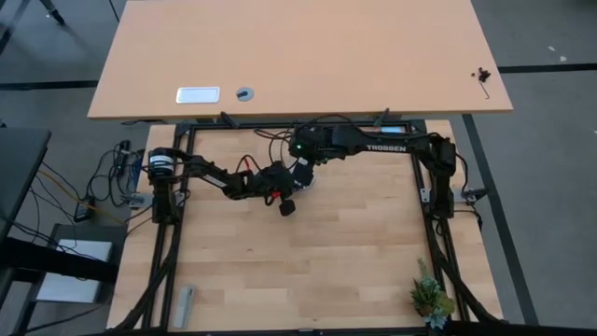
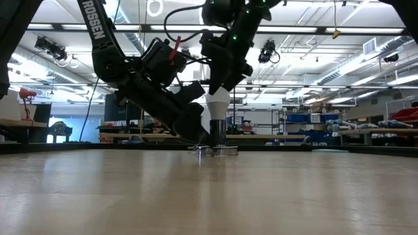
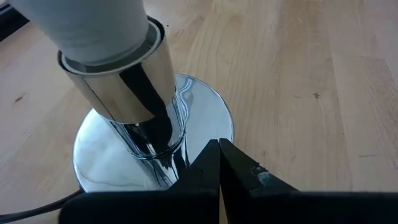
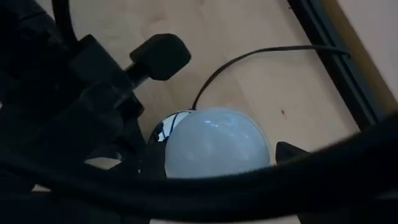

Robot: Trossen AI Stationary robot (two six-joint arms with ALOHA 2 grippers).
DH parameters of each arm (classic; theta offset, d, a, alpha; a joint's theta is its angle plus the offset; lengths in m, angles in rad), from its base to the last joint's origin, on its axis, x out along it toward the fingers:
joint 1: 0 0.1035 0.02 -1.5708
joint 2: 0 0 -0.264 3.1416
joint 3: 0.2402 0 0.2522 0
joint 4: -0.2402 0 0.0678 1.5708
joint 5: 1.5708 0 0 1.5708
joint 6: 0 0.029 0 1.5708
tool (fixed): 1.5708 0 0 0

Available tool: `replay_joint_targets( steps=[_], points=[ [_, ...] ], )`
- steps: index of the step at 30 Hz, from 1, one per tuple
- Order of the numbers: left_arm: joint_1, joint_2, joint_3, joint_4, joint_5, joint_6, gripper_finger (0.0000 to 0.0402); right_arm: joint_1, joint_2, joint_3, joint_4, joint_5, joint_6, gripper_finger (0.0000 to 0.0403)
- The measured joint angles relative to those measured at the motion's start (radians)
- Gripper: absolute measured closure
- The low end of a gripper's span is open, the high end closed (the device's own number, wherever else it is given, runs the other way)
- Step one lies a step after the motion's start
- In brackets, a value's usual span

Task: Screw lightbulb
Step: Remove the lightbulb from the lamp

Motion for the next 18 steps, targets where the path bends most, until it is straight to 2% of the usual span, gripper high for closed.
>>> replay_joint_targets(
  steps=[2,6,12,16,18],
  points=[
    [0.0,0.0,0.0,0.0,-0.001,0.0,0.0396,-0.011,0.0,0.0,0.004,-0.026,-0.039,0.0097],
    [0.0,0.0,0.0,0.0,-0.001,0.0,0.0396,-0.042,0.0,0.0,0.023,-0.171,-0.181,0.0111],
    [0.0,0.0,0.0,0.0,-0.001,0.0,0.0396,-0.069,0.0,0.0,0.029,-0.315,-0.547,0.0119],
    [0.0,0.0,0.0,0.0,-0.001,0.0,0.0396,-0.073,0.0,0.0,0.027,-0.329,-0.636,0.0117],
    [0.0,0.0,0.0,0.0,-0.001,0.0,0.0396,-0.064,-0.009,0.0,0.021,-0.291,-0.627,0.0114]
  ],
)
